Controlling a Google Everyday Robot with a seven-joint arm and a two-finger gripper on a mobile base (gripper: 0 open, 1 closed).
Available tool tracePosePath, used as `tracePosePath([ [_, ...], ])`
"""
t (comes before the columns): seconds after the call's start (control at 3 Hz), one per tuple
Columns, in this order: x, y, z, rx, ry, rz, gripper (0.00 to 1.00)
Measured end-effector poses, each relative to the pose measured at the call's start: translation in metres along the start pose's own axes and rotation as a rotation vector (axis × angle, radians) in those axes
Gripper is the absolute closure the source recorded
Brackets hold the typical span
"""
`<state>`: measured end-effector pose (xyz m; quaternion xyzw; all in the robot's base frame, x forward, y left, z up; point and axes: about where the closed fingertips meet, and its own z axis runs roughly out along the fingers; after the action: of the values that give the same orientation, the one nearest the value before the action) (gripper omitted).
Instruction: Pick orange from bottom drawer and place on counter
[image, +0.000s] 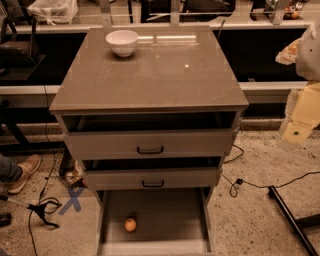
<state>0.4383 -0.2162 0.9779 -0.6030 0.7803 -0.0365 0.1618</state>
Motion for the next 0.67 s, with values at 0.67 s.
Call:
tracePosePath([
  [0.67,0.004,0.000,0.014,-0.041,-0.012,0.057,0.00],
])
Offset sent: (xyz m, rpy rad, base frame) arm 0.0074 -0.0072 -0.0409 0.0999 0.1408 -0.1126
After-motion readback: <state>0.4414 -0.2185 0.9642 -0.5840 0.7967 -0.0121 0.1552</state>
